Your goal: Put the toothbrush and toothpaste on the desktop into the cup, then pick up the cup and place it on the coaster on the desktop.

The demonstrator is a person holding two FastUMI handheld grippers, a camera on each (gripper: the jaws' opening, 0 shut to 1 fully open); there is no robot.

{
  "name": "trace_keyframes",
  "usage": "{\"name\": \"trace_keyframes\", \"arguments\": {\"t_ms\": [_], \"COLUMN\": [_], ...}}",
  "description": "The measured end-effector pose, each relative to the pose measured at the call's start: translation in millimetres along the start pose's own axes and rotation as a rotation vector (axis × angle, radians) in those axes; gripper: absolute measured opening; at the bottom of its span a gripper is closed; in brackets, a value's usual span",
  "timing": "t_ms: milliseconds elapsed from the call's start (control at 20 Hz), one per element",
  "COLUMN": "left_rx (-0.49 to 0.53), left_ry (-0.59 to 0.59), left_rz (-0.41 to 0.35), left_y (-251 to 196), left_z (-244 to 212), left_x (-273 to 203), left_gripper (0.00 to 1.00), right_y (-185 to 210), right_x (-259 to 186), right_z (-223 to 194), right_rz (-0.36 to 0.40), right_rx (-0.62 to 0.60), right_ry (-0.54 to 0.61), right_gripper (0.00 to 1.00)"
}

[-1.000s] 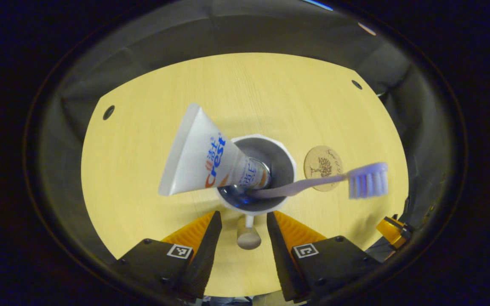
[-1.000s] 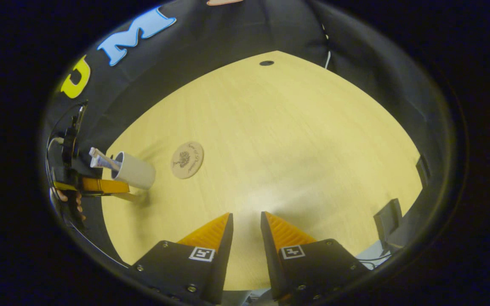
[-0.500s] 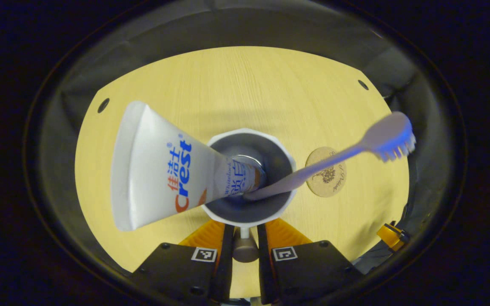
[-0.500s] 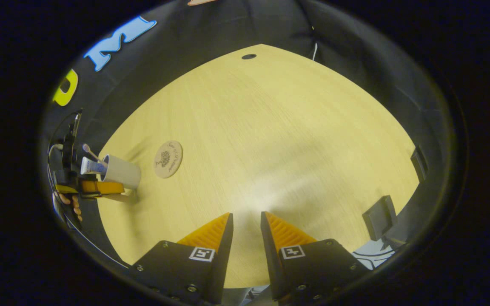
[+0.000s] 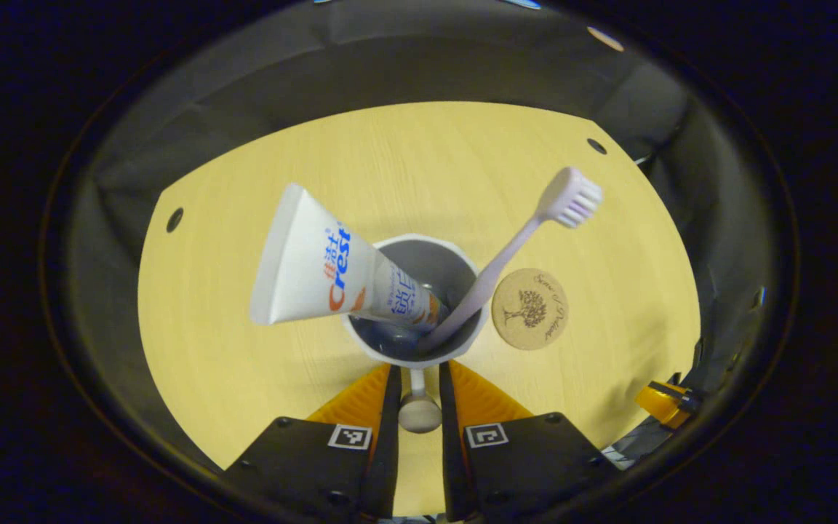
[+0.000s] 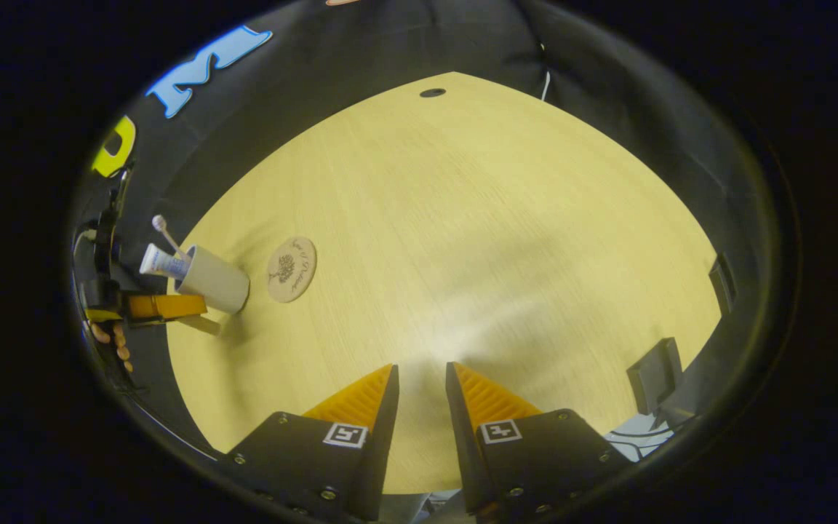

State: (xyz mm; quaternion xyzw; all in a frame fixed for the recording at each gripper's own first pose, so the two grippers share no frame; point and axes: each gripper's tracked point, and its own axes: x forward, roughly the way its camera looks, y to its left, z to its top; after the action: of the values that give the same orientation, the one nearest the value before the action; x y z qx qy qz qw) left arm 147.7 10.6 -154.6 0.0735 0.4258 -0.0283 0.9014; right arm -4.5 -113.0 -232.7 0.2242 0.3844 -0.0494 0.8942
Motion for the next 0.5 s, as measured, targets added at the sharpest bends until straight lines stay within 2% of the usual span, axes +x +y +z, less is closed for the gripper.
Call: {"name": "trace_keyframes", "arguments": {"t_ms": [200, 250, 300, 400, 500], "left_rx": [0.09, 0.079, 0.08, 0.095, 0.098], "left_ry": [-0.057, -0.065, -0.067, -0.068, -0.056], "left_rz": [0.001, 0.011, 0.023, 0.025, 0.027], "left_y": [-28.6, -33.0, -34.8, -35.9, -34.2], "left_z": [21.5, 26.9, 30.9, 32.0, 31.5], "left_x": [2.5, 5.2, 5.1, 6.8, 5.2], "left_gripper": [0.32, 0.2, 0.2, 0.21, 0.21], "right_y": [-4.6, -7.1, -9.5, -17.3, -23.0], "right_x": [-1.6, -2.9, -3.6, -4.8, -5.7], "right_z": [0.7, 0.0, 0.5, 0.9, -0.8], "right_rz": [-0.004, -0.007, -0.01, -0.019, -0.024], "right_rx": [0.008, 0.015, 0.026, 0.048, 0.073], "right_ry": [-0.007, -0.008, -0.009, -0.013, -0.011], "right_gripper": [0.42, 0.42, 0.38, 0.42, 0.38]}}
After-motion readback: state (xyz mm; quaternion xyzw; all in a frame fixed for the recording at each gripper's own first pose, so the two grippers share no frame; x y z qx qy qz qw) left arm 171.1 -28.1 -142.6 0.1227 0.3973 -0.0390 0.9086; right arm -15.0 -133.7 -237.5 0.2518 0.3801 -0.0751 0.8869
